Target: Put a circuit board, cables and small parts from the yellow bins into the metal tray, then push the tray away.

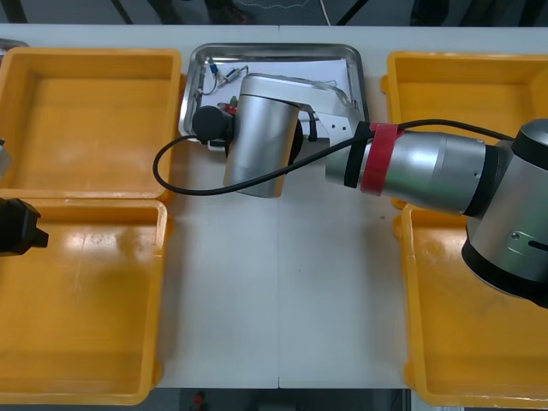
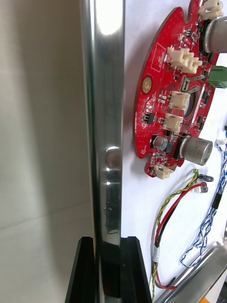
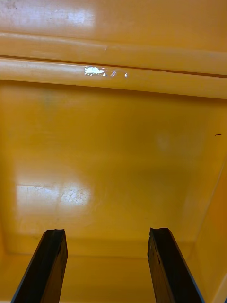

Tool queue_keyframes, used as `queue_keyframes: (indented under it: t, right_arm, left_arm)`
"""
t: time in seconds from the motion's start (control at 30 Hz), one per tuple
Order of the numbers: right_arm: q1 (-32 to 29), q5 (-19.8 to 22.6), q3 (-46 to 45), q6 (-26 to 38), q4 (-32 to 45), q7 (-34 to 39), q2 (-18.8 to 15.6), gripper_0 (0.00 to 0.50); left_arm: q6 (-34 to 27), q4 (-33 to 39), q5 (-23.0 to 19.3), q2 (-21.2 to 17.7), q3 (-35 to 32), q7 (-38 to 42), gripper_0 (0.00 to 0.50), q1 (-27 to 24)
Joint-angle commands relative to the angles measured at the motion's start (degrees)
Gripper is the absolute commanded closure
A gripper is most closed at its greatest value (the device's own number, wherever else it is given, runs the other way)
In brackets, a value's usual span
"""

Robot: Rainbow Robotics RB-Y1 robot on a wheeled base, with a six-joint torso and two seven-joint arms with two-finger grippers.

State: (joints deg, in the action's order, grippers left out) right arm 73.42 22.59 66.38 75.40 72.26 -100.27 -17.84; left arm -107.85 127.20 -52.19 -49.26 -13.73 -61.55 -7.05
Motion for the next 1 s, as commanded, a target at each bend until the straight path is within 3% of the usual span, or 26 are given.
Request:
queue_keyframes:
  t: [0.03,0.83,0.87,0.9,0.93,0.97,1.0]
  right_arm:
    - [3.7,0.3,-1.9,-1.8,-1.6,-3.0,1.2,0.500]
    - [4.8,0.3,-2.7,-8.9,-9.1,-6.3,1.2,0.500]
    - [4.7,0.3,-2.7,-9.0,-9.2,-6.3,1.2,0.468]
    - [4.7,0.3,-2.7,-9.0,-9.1,-6.3,1.2,0.345]
    - [4.7,0.3,-2.6,-9.0,-9.1,-6.3,1.2,0.310]
    - [4.7,0.3,-2.6,-9.0,-9.2,-6.3,1.2,0.211]
    - [4.7,0.3,-2.7,-9.0,-9.1,-6.4,1.3,0.153]
  left_arm:
    - [0.5,1.6,-0.5,-2.4,-1.8,-1.6,0.000,1.0]
    - [0.5,1.6,-0.5,-2.4,-1.8,-1.6,0.000,1.0]
    - [0.5,1.6,-0.5,-2.4,-1.8,-1.6,0.000,1.0]
    - [0.5,1.6,-0.5,-2.4,-1.8,-1.6,0.000,1.0]
    - [0.5,1.6,-0.5,-2.4,-1.8,-1.6,0.000,1.0]
    - [0.5,1.6,-0.5,-2.4,-1.8,-1.6,0.000,1.0]
    - [0.5,1.6,-0.5,-2.4,-1.8,-1.6,0.000,1.0]
